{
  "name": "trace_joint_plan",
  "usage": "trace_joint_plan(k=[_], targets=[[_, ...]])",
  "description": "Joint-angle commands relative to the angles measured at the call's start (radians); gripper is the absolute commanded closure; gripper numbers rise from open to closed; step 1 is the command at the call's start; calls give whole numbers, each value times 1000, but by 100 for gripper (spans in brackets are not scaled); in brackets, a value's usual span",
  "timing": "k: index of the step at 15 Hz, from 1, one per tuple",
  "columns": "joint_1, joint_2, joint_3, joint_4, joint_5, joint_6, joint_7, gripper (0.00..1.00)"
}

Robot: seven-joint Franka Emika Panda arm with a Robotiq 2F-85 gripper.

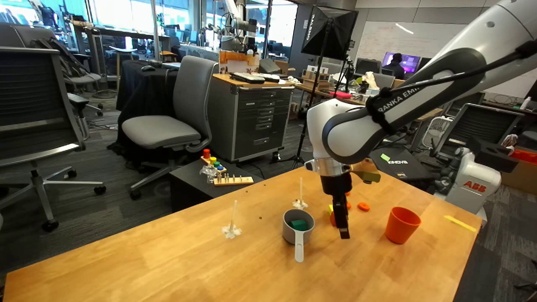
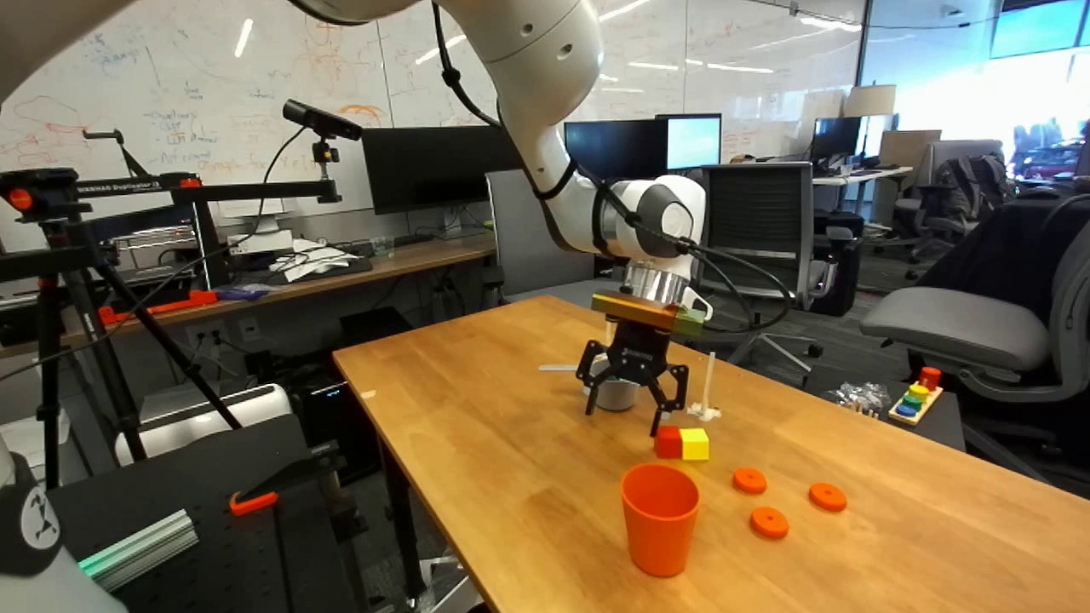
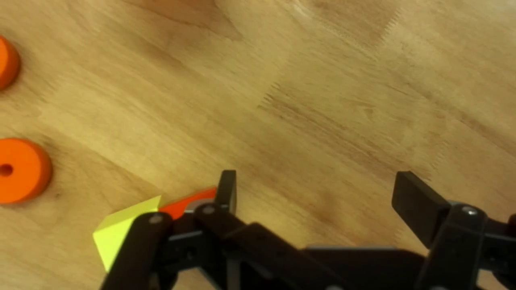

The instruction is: Pick up the yellow, green and orange objects and put them in the silver cup then pick up the other three orange objects and put them in the orange cup

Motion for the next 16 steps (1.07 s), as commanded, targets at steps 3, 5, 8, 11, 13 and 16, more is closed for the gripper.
trace_joint_plan(k=[3, 5, 8, 11, 13, 16], targets=[[32, -57, -18, 36, -30, -132, 24, 0], [36, -111, -10, 28, -35, -194, 18, 0], [45, -167, -27, 52, -77, -282, 8, 0], [43, -190, -56, 85, -161, -316, 16, 0], [26, -167, -83, 146, -186, -312, 34, 0], [11, -180, -78, 118, -164, -285, 34, 0]])
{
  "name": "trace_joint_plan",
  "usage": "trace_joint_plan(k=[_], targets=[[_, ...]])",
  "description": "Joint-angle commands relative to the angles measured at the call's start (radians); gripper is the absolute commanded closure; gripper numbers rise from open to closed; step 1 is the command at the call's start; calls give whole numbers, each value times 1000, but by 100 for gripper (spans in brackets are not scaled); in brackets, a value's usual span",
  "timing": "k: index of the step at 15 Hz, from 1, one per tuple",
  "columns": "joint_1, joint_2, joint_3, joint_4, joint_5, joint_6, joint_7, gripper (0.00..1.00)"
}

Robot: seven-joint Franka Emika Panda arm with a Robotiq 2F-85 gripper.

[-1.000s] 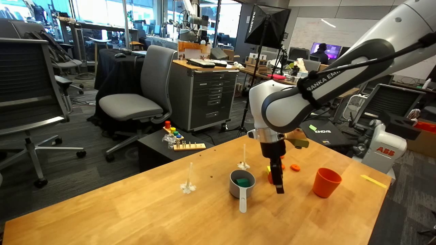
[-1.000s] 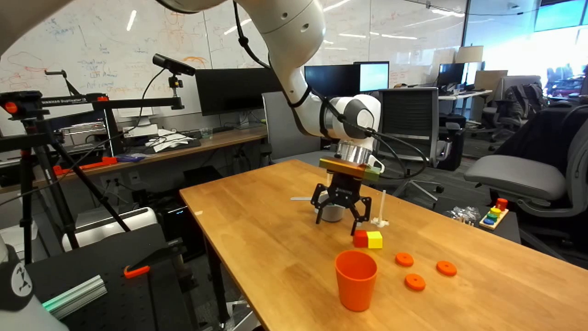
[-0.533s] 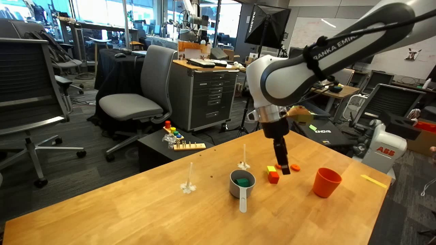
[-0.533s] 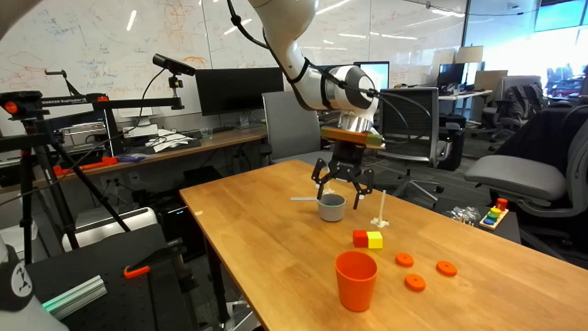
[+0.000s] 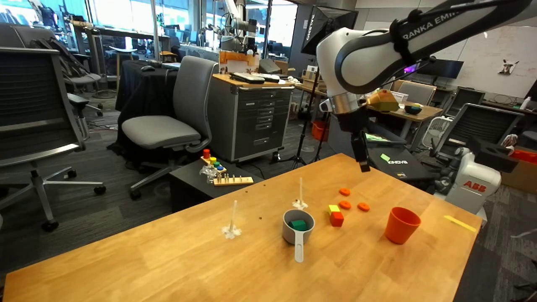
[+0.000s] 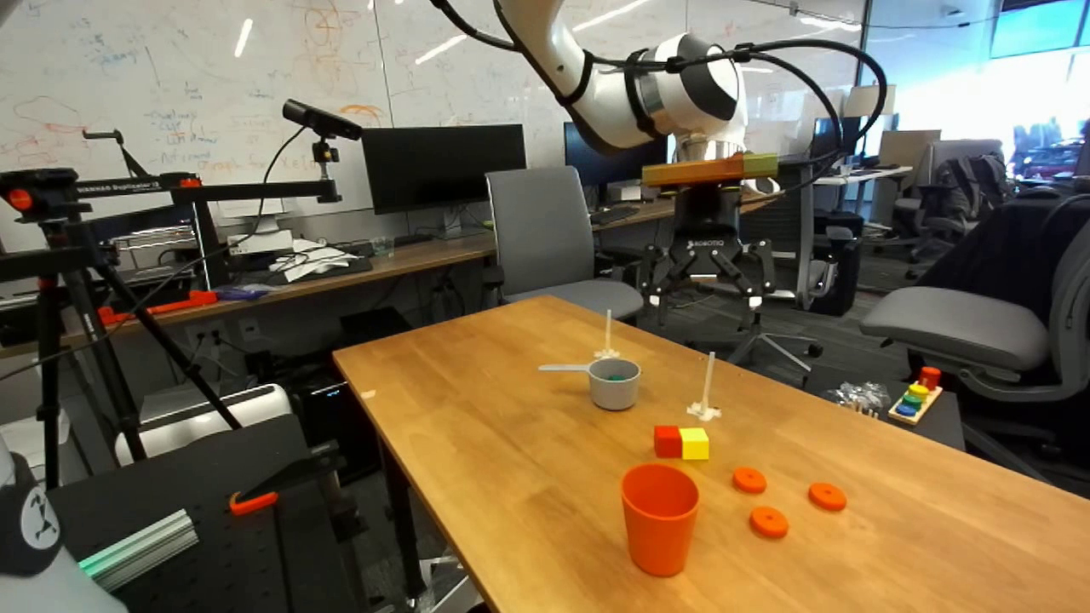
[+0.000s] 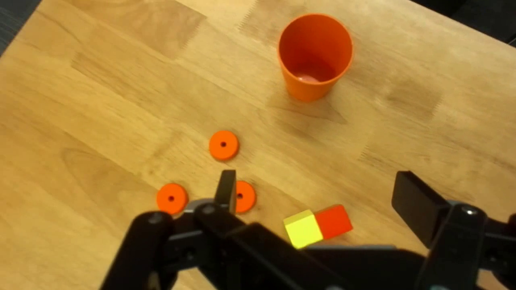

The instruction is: Pick up the yellow, green and orange objects and put them in the silver cup then pick up the other three orange objects and put them in the orange cup

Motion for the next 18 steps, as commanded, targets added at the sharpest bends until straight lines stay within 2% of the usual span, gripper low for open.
trace_joint_plan(k=[1, 11, 18], targets=[[-9, 3, 1, 10, -2, -4, 4, 0], [23, 67, 1, 28, -35, 38, 3, 0], [39, 161, -10, 74, -61, 40, 4, 0]])
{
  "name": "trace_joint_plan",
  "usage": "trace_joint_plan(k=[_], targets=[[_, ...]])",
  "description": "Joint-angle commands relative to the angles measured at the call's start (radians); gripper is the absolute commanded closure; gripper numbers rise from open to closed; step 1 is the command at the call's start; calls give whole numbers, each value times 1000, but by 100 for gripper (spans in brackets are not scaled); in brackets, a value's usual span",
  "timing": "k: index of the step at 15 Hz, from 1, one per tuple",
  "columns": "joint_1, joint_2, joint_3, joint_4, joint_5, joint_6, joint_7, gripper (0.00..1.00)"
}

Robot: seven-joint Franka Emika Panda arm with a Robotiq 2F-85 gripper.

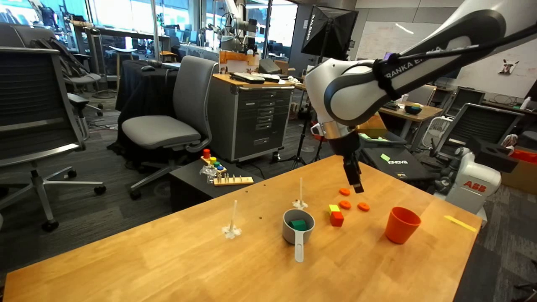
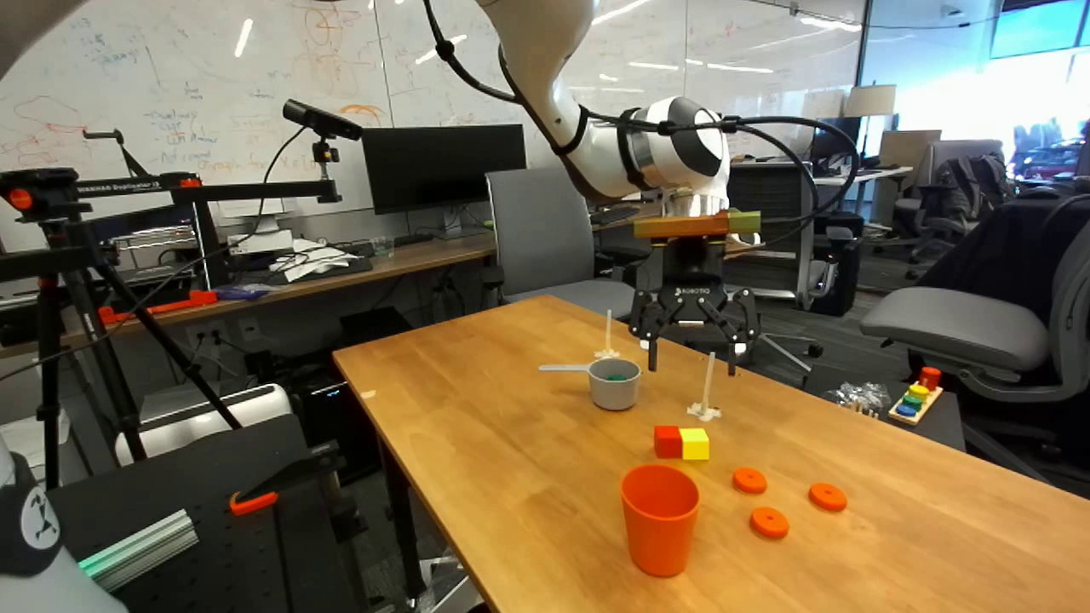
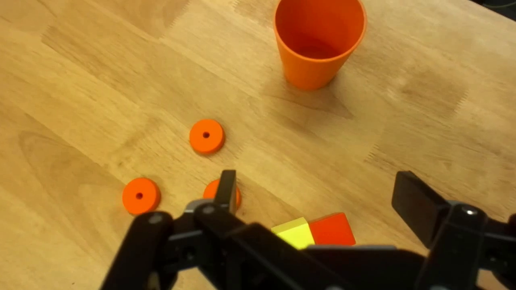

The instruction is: Pick up the yellow, green and orange objects and put them in the silver cup then pick up the other three orange objects and put them in the orange cup

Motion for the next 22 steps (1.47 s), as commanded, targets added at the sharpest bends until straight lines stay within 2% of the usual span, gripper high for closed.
trace_joint_plan(k=[1, 12, 22], targets=[[12, 66, -11, 66, -32, -9, -5, 0], [38, 248, -21, 232, -56, -44, -17, 0], [56, 352, -25, 382, -43, -97, -39, 0]])
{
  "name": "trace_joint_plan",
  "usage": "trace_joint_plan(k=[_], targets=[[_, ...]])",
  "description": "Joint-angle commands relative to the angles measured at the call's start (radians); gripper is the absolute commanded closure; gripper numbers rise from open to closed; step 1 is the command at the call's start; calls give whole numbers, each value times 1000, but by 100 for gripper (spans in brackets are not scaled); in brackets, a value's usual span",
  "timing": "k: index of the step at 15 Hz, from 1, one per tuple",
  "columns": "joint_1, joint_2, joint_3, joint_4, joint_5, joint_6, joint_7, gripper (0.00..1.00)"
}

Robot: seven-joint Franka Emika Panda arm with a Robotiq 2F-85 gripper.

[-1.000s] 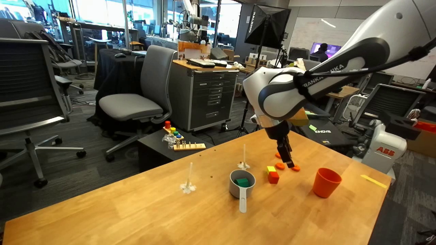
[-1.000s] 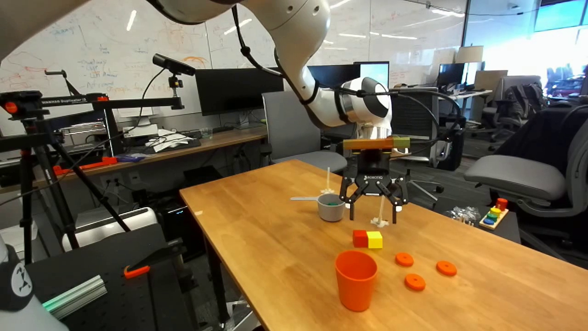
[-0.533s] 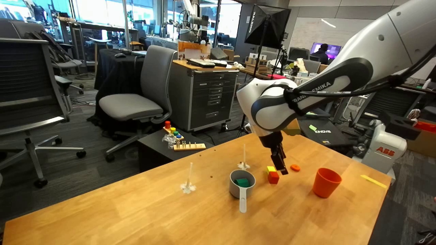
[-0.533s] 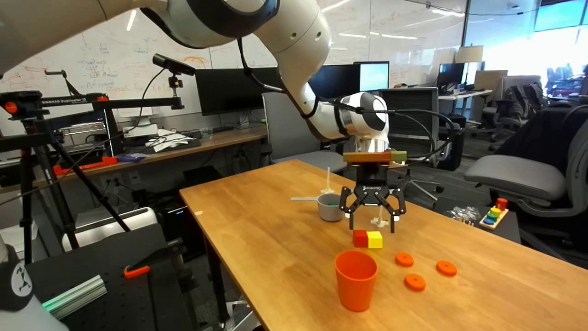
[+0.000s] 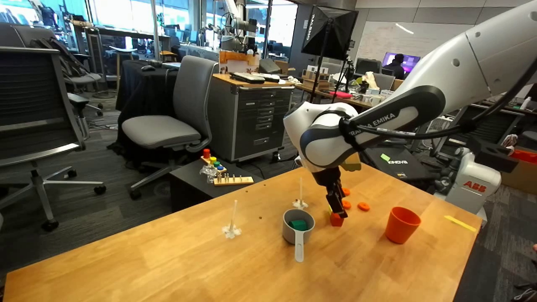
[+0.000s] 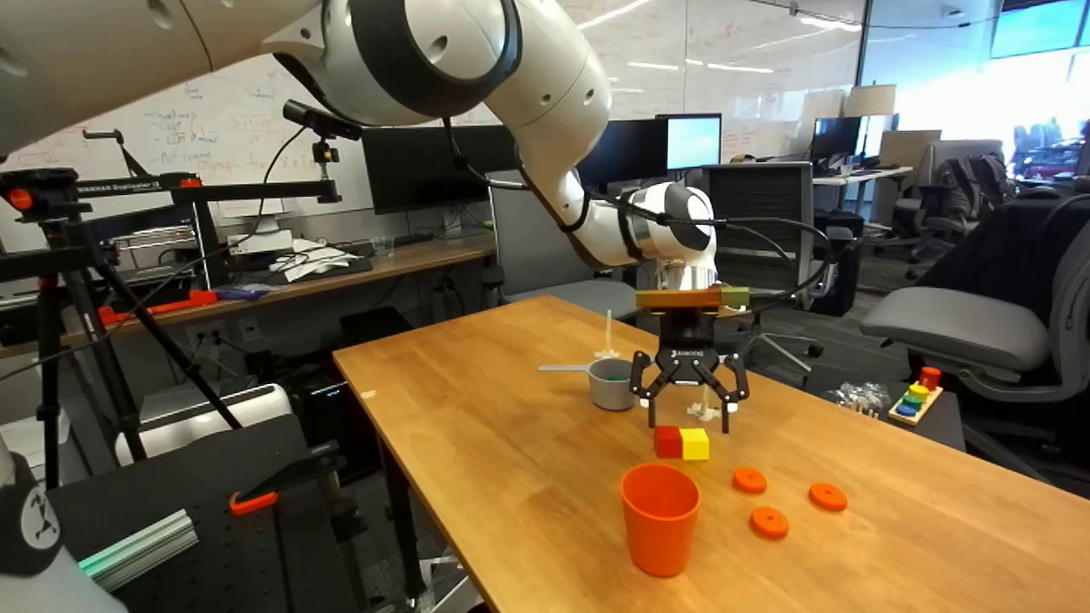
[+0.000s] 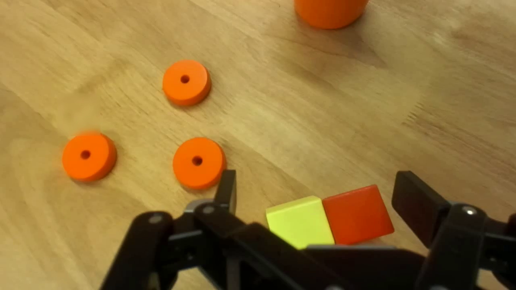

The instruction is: Pick up the yellow, green and orange objects and put them in the silver cup then pick up the other three orange objects and put them in the orange cup

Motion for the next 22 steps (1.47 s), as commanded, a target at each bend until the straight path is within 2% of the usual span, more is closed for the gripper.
trace_joint_plan(k=[1, 22], targets=[[15, 56, -19, 104, -2, -60, -38, 0], [-5, 149, 13, 256, 63, -138, -232, 0]])
